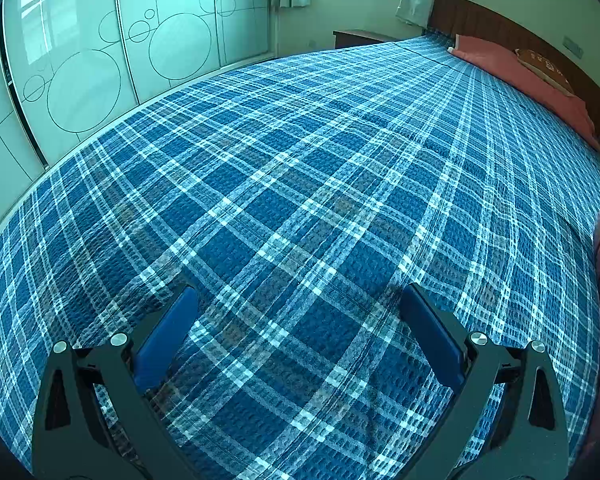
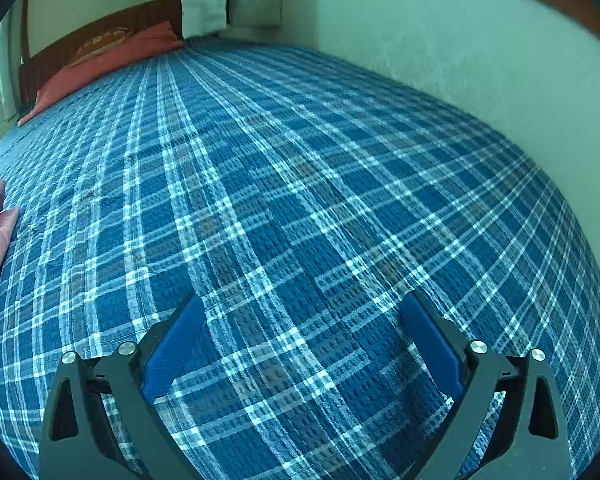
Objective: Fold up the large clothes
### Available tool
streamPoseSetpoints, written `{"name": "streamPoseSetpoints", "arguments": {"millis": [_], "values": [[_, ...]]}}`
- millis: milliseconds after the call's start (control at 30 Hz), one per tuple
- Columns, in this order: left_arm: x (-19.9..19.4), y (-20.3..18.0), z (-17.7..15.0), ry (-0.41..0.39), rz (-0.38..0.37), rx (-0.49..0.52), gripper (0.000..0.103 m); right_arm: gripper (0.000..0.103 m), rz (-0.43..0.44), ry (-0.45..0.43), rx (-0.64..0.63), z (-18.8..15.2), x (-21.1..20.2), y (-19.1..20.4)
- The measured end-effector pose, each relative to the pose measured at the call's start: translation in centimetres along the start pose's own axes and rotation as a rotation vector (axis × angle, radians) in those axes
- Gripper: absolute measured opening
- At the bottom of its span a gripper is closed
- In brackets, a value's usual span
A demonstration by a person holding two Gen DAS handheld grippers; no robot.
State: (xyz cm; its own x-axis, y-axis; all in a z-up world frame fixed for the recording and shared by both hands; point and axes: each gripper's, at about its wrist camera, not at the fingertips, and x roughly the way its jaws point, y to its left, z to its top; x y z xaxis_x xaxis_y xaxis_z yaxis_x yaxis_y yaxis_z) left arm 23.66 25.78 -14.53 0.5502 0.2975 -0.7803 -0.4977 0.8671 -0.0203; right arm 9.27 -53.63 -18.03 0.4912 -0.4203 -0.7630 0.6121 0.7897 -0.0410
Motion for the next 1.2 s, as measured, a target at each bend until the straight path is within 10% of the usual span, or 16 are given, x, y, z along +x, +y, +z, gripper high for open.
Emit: {"name": "streamPoseSetpoints", "arguments": {"millis": [1200], "values": [[0.0,-0.1,-0.3,-0.002,-0.001,-0.001,0.101,0.098,0.012,-0.004,0.009,0.6,0.7,-0.1]]}}
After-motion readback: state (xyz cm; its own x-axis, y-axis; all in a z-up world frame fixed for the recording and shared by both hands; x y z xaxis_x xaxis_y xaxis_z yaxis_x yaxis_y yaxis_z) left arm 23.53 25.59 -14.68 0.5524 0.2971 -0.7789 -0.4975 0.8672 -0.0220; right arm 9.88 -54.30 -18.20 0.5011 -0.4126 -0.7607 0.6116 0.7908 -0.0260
